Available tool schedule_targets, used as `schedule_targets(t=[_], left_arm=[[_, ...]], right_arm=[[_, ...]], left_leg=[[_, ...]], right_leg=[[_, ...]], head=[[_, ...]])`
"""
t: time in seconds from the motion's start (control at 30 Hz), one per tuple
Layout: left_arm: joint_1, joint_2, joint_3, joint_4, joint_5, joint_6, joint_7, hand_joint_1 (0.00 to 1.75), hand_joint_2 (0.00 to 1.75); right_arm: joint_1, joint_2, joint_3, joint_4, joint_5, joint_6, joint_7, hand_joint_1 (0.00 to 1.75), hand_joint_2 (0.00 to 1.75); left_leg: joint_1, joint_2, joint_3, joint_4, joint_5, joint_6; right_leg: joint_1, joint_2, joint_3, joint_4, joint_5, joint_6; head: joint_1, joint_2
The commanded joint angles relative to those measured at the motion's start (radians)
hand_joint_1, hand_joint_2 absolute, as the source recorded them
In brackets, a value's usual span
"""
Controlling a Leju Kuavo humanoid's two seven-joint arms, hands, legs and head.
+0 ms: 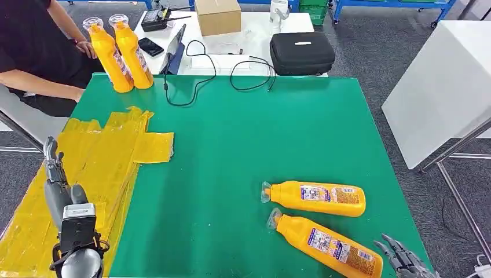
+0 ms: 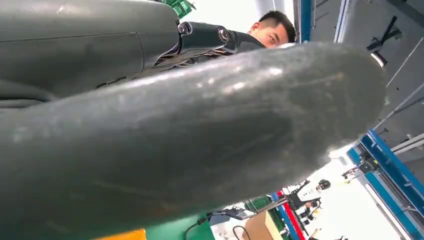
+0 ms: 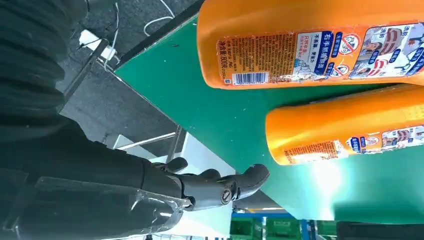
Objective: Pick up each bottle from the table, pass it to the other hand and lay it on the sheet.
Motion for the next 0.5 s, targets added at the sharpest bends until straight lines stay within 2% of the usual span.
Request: schedule_targets(t=[0.03,0.5], left_arm=[[-0.028,0.016,-0.01,0.052,0.002,-0.002,0.003,0.0,0.0],[-0.028,0.016,-0.01,0.052,0.002,-0.002,0.003,0.0,0.0]], right_arm=[[0.001,0.037,-0.012,0.035,-0.003,0.004,-0.004,0.0,1.75],[0.001,0.037,-0.012,0.035,-0.003,0.004,-0.004,0.0,1.75]], left_leg=[[0.002,0.0,0.004,-0.001,-0.001,-0.003],[0.001,0.0,0.002,-0.001,0.0,-0.002]], right_leg=[[0.002,-0.002,0.005,-0.002,-0.001,-0.001],[0.001,-0.002,0.003,-0.001,0.0,-0.001]], head=[[0.0,0.0],[0.0,0.0]])
